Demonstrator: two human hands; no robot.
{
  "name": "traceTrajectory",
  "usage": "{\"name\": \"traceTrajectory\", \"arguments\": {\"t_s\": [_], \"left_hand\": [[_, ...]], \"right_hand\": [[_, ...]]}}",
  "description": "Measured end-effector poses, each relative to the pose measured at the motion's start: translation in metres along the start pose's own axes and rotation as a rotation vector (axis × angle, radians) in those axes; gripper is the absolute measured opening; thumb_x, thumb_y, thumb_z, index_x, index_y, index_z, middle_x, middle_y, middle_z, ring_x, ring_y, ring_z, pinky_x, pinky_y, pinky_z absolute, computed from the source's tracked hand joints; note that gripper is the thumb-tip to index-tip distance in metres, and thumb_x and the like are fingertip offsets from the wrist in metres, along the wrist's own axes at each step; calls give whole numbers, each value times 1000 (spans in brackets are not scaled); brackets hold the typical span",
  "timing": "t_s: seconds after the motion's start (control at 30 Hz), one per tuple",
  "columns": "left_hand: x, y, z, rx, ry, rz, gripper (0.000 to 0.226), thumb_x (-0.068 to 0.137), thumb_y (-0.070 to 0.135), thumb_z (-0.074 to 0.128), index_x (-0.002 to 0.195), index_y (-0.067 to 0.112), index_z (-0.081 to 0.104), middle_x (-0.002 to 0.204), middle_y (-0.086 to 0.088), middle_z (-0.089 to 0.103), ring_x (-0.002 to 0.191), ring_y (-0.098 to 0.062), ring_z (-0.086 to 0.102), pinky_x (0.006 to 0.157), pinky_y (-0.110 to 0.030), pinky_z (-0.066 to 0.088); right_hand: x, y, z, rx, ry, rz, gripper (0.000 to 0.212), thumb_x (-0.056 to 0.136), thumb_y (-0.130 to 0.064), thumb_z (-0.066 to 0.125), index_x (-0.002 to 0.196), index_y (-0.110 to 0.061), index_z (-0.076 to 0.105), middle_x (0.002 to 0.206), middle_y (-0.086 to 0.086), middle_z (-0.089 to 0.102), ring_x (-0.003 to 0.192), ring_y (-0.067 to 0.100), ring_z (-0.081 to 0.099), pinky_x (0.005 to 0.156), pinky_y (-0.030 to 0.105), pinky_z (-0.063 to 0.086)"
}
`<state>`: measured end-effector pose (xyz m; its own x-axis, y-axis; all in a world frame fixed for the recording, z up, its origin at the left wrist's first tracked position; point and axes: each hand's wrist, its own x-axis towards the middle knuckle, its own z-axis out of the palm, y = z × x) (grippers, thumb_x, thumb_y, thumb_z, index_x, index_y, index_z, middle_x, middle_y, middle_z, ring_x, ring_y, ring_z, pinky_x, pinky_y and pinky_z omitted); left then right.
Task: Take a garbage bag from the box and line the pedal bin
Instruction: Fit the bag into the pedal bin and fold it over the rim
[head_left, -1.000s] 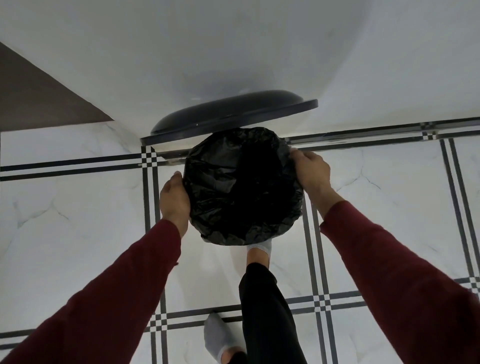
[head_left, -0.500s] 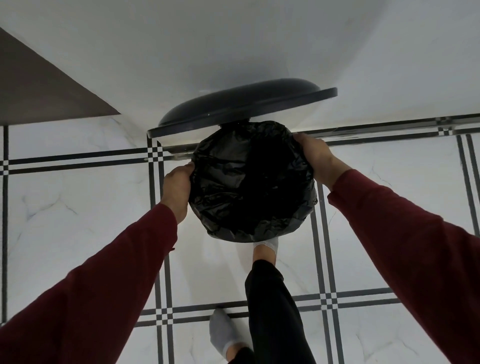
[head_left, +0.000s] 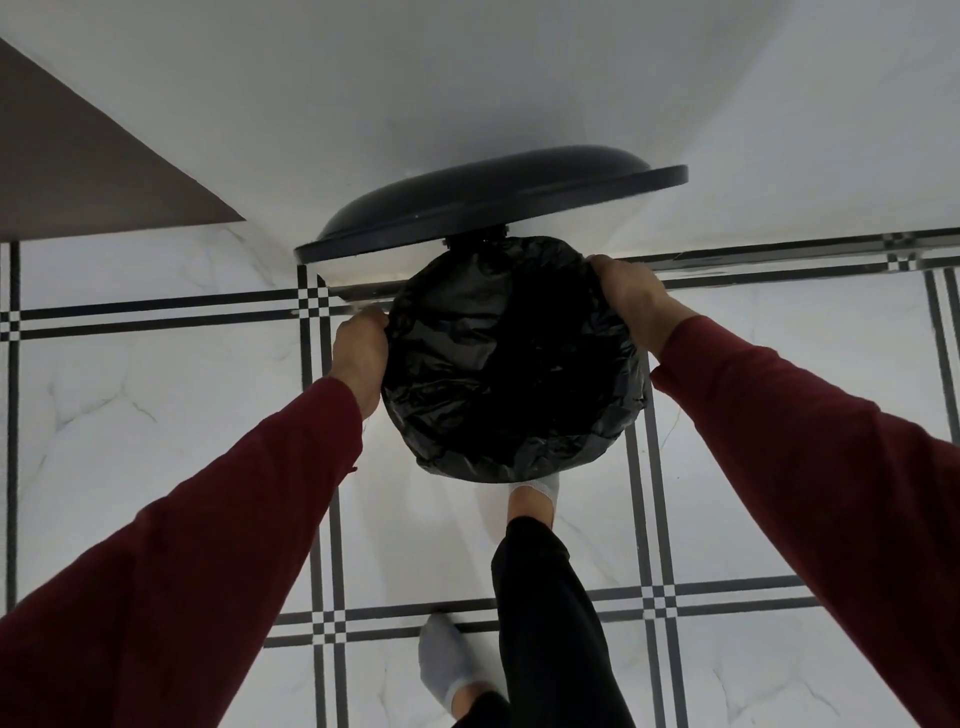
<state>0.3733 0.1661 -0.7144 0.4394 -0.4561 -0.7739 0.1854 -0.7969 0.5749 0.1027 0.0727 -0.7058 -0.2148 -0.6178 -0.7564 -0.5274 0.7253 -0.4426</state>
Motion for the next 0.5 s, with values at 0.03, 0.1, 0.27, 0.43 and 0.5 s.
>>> {"name": "traceTrajectory", "arguments": {"t_s": [0.03, 0.1, 0.27, 0.43, 0.5], "left_hand": [[2, 1, 2, 61, 36, 32, 23, 94, 21, 43, 78, 20, 58, 89, -5, 58, 90, -25, 54, 76, -35, 42], [3, 3, 4, 271, 187, 128, 32, 99, 30, 41, 105, 14, 69, 117, -16, 61, 114, -35, 55, 88, -37, 42], [3, 18, 15, 324, 161, 349, 52, 91, 50, 45, 120, 15, 68, 121, -10, 67, 117, -33, 60, 92, -34, 43], [10, 30, 26, 550, -42, 334, 35, 106, 39, 34, 109, 14, 59, 106, -7, 57, 109, -28, 57, 89, -36, 40], [13, 30, 27, 630, -56, 339, 33, 107, 32, 30, 110, 12, 55, 105, -11, 53, 110, -33, 55, 87, -39, 40]], "right_hand": [[-3, -2, -2, -100, 70, -32, 52, 91, -50, 44, 110, -9, 70, 115, 12, 67, 113, 36, 61, 98, 41, 49], [-5, -6, -3, -252, 209, -162, 54, 92, -45, 40, 109, -4, 69, 117, 21, 66, 112, 42, 58, 94, 44, 47], [-11, -29, 6, -212, 149, -350, 45, 103, -40, 50, 124, -5, 68, 130, 20, 67, 124, 40, 56, 96, 36, 43], [4, -37, 15, -205, 43, -258, 50, 101, -51, 50, 122, -9, 69, 116, 13, 68, 116, 35, 59, 89, 32, 40], [7, -38, 16, -127, 22, -192, 49, 95, -55, 57, 119, -14, 71, 105, 5, 65, 98, 26, 62, 81, 28, 42]]}}
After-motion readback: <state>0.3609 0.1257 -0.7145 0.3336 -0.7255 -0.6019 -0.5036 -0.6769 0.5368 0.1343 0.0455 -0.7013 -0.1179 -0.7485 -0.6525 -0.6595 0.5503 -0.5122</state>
